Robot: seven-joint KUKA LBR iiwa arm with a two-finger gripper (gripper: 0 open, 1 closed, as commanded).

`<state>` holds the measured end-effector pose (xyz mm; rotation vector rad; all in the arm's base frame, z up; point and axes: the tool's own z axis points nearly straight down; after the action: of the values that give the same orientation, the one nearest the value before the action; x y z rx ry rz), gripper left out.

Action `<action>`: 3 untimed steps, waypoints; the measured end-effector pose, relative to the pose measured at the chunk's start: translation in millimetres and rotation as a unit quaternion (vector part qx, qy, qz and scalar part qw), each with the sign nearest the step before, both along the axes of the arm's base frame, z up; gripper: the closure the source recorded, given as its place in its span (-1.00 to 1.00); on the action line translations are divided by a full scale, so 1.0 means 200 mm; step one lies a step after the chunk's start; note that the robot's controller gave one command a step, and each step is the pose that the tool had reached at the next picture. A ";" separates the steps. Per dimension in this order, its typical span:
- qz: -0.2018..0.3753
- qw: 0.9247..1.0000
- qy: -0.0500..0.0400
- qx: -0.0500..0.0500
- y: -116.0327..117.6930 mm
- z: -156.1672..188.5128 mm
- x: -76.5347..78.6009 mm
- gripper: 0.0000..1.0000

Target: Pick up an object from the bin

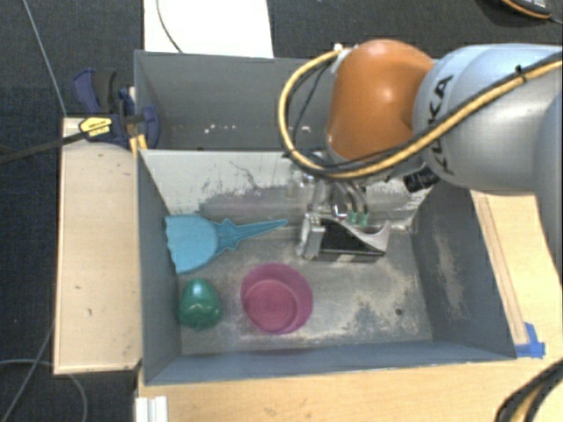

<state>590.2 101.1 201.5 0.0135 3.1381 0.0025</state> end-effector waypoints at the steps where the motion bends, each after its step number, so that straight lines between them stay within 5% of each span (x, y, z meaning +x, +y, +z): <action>1: 0.000 1.000 0.000 0.000 0.00 0.00 0.00 -1.00; 2: -0.080 0.997 0.001 0.001 0.18 -0.15 -0.08 -1.00; 3: -0.053 0.999 0.001 0.000 0.19 -0.19 -0.07 -1.00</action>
Offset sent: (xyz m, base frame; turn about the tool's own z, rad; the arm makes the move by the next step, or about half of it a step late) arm -0.0157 0.0349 -0.0306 0.1633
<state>576.2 139.1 163.4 0.1806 3.1356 0.0013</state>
